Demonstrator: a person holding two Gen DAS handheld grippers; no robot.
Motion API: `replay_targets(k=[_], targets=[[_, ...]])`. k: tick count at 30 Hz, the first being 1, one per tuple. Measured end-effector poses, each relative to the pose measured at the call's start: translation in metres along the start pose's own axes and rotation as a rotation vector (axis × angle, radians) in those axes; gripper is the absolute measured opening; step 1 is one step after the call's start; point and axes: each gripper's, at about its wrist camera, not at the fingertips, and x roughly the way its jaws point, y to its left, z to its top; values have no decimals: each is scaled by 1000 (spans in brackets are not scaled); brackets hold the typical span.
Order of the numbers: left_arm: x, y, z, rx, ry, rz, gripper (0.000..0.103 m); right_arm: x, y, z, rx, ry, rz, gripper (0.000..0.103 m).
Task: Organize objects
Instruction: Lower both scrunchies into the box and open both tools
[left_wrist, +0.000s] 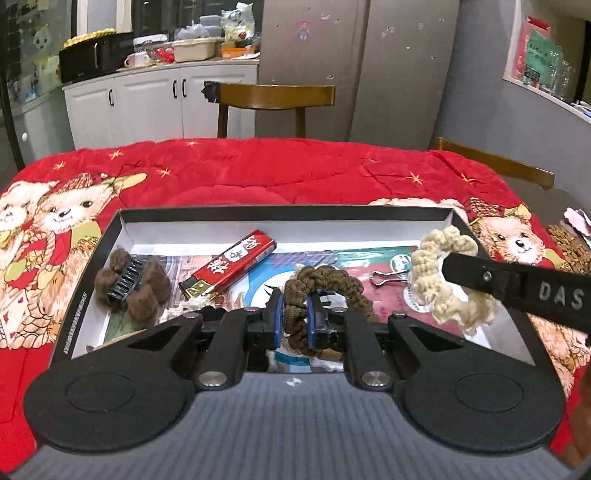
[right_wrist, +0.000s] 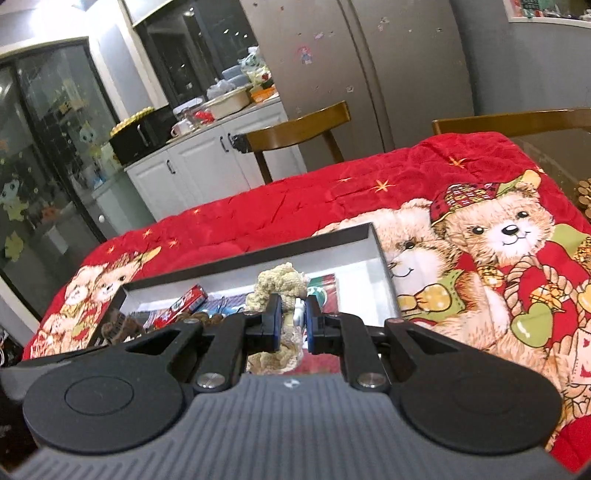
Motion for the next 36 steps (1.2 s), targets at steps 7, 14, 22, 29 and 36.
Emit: replay_targets(k=[7,14,22,29,36], targets=[[5,9,1,-19,3,18,16,5,-4,0,-10,15,-8,15],[4,6,1,-6,-6,33,16,12,-3,-5,-17,42,-16,15],[6,5,0,1,-9,39,16,15,-4,-7,-21,57,-23,16],[7,5,0,1,-7,39,16,21,-5,-10,-12,73,-29,16],[9,7,-1,-4,-7,47,16,24,-4,-14,-20,83,-33,16]])
